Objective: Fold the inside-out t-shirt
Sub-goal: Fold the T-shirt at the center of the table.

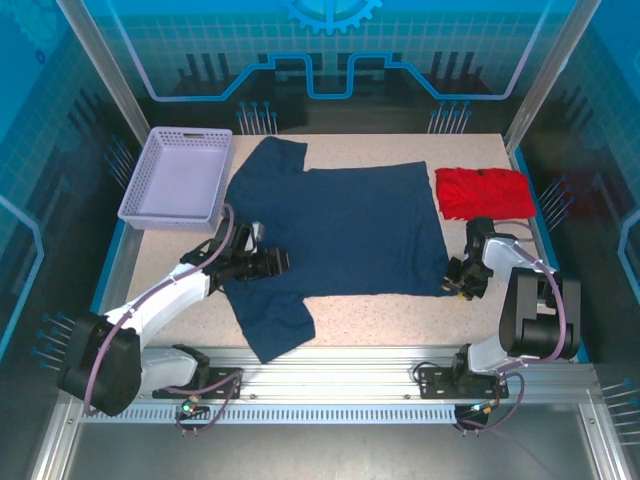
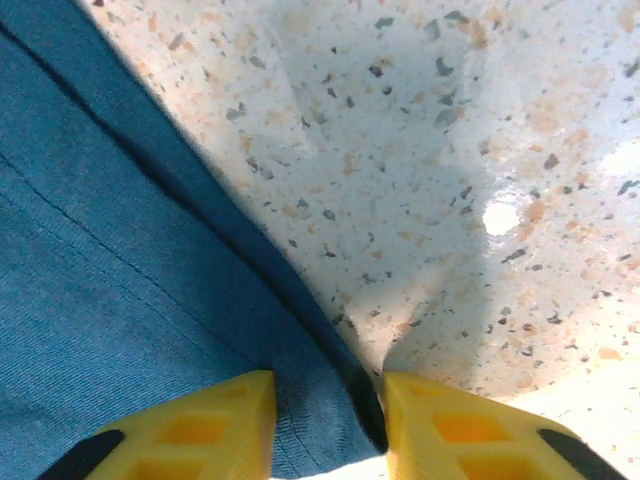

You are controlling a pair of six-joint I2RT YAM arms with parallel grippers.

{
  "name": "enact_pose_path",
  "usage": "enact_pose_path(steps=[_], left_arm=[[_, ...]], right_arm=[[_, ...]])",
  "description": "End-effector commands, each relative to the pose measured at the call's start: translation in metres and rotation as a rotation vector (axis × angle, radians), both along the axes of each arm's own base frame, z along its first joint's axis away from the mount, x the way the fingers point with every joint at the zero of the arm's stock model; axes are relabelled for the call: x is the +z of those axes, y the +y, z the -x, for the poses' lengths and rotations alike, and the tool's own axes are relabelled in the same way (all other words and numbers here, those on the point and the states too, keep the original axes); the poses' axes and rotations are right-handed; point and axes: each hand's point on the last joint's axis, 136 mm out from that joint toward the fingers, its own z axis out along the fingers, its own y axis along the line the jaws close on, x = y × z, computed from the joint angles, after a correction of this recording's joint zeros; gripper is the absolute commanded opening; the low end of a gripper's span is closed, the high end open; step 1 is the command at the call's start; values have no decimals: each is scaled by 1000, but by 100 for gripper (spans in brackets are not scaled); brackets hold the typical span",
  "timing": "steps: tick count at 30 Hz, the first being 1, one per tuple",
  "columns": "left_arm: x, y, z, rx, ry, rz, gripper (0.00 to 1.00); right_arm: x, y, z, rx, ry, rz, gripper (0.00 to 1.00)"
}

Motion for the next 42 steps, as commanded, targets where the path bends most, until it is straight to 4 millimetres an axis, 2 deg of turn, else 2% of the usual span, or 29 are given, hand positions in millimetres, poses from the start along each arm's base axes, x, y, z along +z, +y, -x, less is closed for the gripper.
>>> enact_pose_path(steps=[1,6,12,16,22,34,42], left_arm=[[-4,-1,12,-9,39,12,69],[-13,12,41,60,147,-13,66],[-34,28,100,109,327,-156,65],[-51,37,138,147,434,-235,64],[-62,39,173,136,529,-323,62],[-75,22,201,67,650,-247,56],[-84,10,194,29,636,-225,48]], right_arm=[[4,2,-17,5,-56,-24,28],[7,4,-16,16,-72,-28,19],[12,10,-16,33,-107,-51,9],[13,15,-18,49,-129,-78,7],[14,21,-21,70,-151,-114,7],[16,21,-21,68,-169,-122,7],[16,20,-20,71,-166,-112,7]])
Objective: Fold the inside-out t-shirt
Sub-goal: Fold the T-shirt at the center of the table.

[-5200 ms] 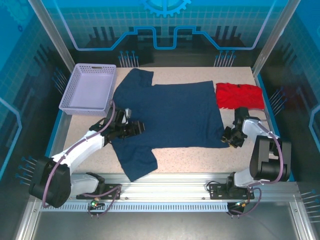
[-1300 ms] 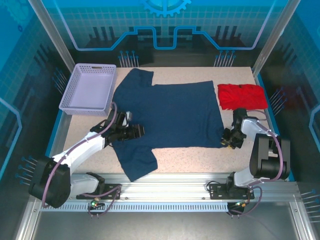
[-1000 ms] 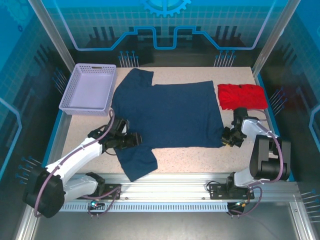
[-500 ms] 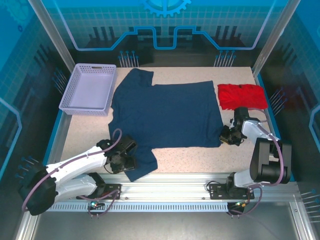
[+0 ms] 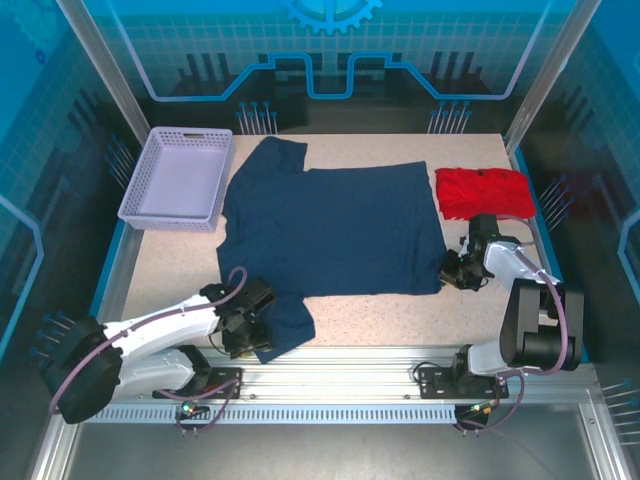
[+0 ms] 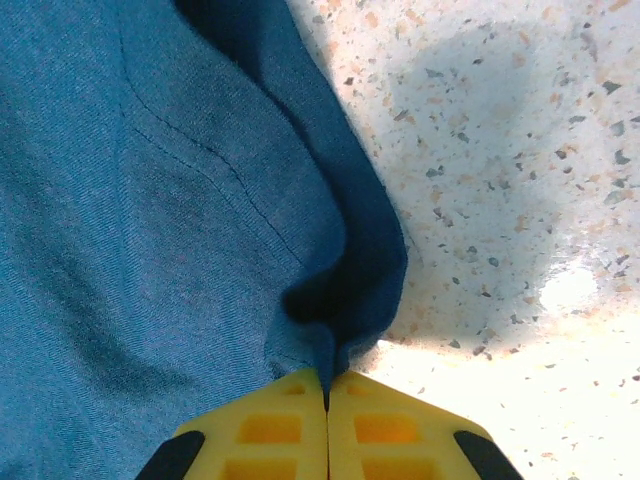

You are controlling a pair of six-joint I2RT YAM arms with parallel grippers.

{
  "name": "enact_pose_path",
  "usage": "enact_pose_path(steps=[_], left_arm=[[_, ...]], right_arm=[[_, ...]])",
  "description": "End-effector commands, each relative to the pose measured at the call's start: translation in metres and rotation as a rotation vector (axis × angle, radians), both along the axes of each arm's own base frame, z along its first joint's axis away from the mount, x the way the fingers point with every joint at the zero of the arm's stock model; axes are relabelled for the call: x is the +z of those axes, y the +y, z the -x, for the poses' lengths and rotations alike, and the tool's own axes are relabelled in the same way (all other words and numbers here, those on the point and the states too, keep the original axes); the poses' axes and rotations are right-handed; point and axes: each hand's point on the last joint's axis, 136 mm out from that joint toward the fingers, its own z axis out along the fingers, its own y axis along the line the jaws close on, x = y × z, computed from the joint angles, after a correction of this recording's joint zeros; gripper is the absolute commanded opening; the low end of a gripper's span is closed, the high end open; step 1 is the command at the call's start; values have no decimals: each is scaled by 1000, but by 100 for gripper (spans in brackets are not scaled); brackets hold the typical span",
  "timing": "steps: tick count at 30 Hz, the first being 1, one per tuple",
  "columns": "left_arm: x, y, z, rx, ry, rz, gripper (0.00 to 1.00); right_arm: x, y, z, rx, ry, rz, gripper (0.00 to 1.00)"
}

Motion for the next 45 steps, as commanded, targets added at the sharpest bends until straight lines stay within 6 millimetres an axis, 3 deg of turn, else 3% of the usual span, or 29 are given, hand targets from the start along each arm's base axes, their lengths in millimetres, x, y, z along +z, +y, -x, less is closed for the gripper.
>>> enact_pose_path(steps=[1,7,17,24,29,37,45], left_arm=[[-5,-8,0,-12,2,35,46],[-9,-11,-5,-32,-1,32,31],[2,-7,-6,-62,-32,22,10],[17,-7,-16,-92,-67,19,1],[31,-10,-25,-60,-96,79,0],[63,-7,-58,19,-177,189,0],[104,0,-122,38,-347,247,0]], right_arm=[[-1,0,6,11,5,-6,7],[1,0,6,11,2,-3,7],[0,-1,6,12,6,-1,7],[1,-3,6,1,2,6,6],[3,-5,5,-22,-6,-19,6],[20,-4,-9,-31,-68,-46,7],[34,-2,-41,-20,-126,-87,8]])
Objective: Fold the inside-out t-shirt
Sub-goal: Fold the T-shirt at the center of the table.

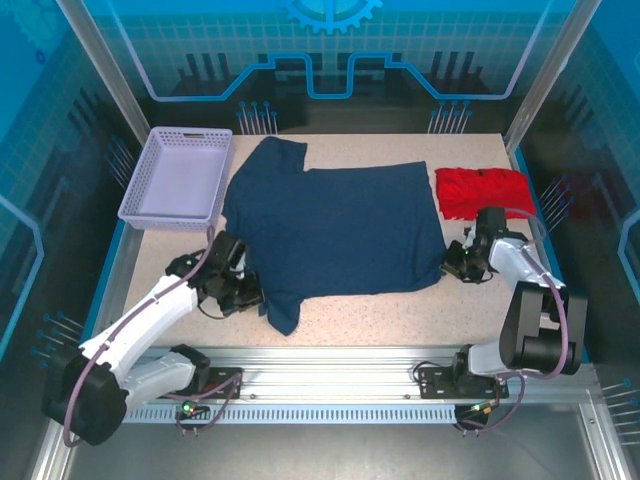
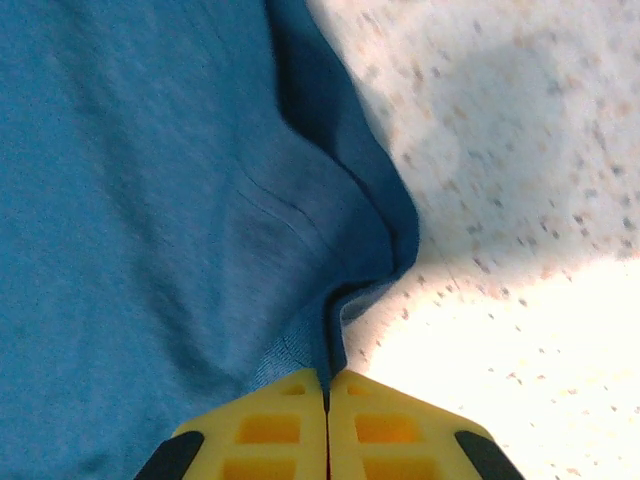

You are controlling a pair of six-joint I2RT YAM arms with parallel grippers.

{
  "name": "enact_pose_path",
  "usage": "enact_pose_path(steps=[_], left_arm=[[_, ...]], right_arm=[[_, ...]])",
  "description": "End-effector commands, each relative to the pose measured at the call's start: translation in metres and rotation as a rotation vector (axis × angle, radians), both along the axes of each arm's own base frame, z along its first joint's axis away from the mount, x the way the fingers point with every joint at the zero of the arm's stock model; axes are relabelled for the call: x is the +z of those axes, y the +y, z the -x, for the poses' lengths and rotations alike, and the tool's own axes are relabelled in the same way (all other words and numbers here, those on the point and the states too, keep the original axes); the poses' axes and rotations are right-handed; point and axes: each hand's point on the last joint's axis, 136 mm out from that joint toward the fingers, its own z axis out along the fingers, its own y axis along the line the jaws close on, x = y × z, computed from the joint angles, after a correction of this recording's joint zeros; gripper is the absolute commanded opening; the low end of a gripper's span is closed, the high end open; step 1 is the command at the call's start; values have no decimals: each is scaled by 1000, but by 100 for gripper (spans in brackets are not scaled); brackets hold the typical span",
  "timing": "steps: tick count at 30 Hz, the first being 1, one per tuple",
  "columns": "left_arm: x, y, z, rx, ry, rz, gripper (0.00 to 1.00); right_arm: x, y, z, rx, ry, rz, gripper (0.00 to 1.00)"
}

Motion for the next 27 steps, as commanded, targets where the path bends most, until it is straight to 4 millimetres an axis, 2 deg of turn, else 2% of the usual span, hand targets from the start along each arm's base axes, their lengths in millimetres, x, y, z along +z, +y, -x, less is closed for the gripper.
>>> enact_pose_path(steps=[1,9,14,19,27], left_arm=[[24,-2,-29,-46,-102,32,0],[54,5,-102,14,-273,60,0],[63,9,-145,37,-324,57,0],[64,18,-171,58,-339,44,0],[62,29,-197,80,-347,39,0]], right_arm=[[9,-1,-20,3,-33,-28,8],[27,-3,-70,8,-108,-38,10],[33,-2,-92,22,-123,-8,9],[32,-3,-105,34,-116,10,9],[26,-10,-112,36,-105,48,9]])
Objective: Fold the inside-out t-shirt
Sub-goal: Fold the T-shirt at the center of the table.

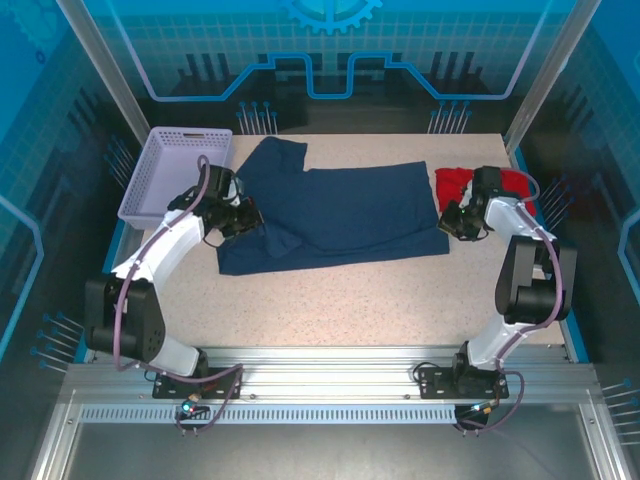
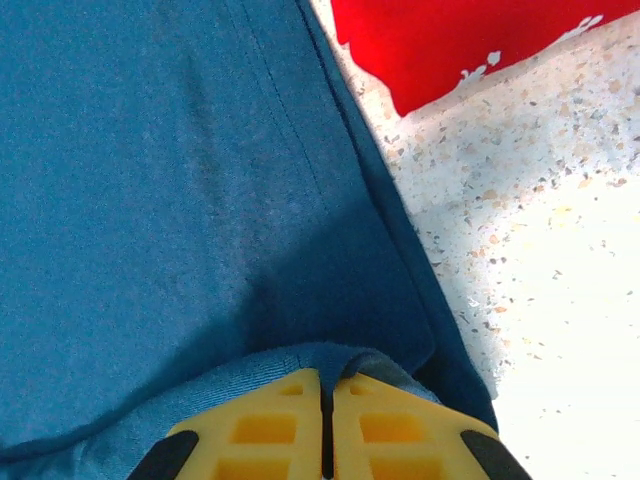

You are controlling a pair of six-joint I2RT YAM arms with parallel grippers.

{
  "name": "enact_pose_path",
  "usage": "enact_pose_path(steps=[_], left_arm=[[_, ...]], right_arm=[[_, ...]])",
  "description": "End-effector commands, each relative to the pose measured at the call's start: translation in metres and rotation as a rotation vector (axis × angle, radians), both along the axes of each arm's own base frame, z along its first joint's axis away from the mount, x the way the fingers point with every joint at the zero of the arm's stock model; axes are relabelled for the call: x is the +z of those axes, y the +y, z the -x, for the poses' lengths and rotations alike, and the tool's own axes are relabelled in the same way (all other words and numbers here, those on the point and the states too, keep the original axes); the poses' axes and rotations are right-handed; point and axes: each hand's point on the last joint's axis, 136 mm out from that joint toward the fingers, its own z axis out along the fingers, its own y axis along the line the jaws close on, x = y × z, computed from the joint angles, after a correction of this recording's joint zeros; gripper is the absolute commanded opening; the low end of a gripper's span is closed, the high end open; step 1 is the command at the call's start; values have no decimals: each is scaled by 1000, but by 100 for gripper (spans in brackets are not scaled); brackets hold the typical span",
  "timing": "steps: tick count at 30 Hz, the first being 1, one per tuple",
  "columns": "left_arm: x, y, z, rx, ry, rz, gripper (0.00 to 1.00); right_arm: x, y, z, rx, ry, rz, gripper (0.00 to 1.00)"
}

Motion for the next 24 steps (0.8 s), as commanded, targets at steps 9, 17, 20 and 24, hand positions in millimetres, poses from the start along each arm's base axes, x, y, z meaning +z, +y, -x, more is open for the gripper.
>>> enact_pose_path(steps=[9,17,20,24], left_arm=[[9,7,-33,-11,-52,13,0],[2,18,-39,10,-44,6,0],[4,25,-42,24,-50,5,0],[2,28,-48,30,-46,11,0]], right_arm=[[0,-5,-20,-10,-13,28,10],[-1,-5,-36,-10,-19,17,10],[-4,-6,-41,-11,-15,21,10],[-8,-5,-48,-8,-11,17,9]])
